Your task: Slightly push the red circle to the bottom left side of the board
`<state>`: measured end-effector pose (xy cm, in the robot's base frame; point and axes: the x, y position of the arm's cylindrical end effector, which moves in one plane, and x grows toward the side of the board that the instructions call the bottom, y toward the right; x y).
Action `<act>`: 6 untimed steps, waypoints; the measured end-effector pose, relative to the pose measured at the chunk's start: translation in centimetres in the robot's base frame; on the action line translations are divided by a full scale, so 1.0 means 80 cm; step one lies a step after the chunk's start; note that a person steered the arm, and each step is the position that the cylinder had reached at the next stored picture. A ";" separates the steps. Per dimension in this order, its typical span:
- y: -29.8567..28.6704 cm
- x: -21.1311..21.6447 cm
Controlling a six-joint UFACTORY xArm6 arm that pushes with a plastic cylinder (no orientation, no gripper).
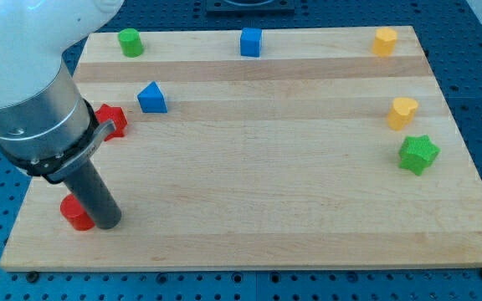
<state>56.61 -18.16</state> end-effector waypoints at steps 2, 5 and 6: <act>0.000 -0.045; -0.033 -0.041; -0.040 -0.040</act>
